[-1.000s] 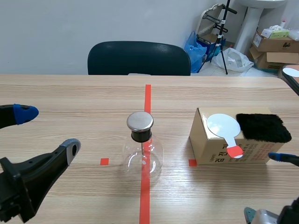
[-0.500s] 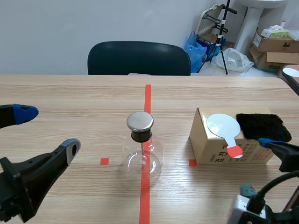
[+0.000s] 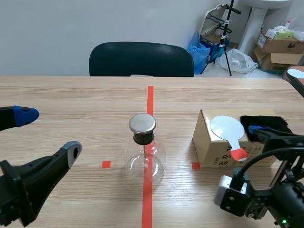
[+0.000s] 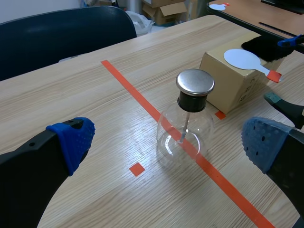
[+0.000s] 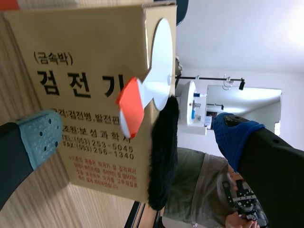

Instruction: Do the electroscope experiment

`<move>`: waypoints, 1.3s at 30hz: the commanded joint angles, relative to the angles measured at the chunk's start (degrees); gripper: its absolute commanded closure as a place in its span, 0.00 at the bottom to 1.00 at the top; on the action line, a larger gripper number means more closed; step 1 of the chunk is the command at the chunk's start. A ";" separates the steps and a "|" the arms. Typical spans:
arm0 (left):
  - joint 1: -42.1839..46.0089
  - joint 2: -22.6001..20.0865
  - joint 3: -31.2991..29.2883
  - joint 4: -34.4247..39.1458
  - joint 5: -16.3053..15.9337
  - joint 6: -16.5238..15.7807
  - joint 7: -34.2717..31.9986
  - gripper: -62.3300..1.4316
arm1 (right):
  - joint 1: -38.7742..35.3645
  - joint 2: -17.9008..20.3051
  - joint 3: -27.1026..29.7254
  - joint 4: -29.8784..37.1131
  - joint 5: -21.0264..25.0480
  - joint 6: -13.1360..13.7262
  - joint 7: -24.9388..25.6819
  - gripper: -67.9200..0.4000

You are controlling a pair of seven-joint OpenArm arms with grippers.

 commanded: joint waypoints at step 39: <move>-0.17 0.42 -0.07 1.22 -0.37 0.33 -0.79 0.00 | 2.23 0.02 -3.50 0.63 -1.51 -1.73 -5.49 0.37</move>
